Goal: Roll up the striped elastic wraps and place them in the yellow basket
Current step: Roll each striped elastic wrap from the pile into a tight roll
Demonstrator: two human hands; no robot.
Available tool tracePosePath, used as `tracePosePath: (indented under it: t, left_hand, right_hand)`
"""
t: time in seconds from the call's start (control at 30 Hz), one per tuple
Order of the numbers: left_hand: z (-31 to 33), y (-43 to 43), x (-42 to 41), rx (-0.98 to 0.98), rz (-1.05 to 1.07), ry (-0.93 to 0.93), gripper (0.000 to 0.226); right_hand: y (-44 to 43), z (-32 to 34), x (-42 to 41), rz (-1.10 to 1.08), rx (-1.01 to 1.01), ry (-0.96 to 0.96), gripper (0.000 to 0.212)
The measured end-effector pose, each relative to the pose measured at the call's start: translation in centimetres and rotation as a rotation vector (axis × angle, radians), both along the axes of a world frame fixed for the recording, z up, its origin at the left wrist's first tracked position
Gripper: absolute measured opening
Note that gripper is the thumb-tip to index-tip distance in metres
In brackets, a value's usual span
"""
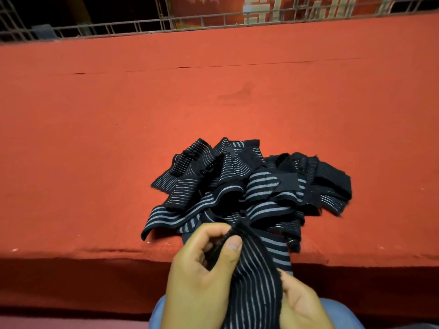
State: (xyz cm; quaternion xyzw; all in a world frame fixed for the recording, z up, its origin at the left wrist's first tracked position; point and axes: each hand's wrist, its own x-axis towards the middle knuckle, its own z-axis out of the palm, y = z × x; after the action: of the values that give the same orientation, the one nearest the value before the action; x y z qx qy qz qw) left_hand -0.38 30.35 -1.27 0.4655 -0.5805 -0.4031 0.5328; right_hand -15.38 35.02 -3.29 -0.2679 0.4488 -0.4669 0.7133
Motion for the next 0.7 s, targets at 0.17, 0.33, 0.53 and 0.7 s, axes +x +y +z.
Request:
tracePosePath:
  t: [0.17, 0.33, 0.53, 0.7]
  left_hand:
    - [0.3, -0.7, 1.2, -0.059, 0.073, 0.054, 0.021]
    - [-0.1, -0.2, 2.5, 0.041, -0.029, 0.056, 0.027]
    - [-1.4, 1.0, 1.4, 0.209, -0.262, -0.029, 0.017]
    - [-0.5, -0.6, 2.2, 0.161, -0.23, -0.137, 0.008]
  right_hand:
    - [1.3, -3.6, 0.2, -0.002, 0.035, 0.277, 0.023]
    - [1.9, -4.9, -2.0, -0.024, -0.011, 0.57, 0.039]
    - [1.8, -1.1, -1.7, -0.016, -0.336, 0.556, 0.04]
    - [1.2, -1.1, -0.3, -0.076, -0.292, 0.429, 0.029]
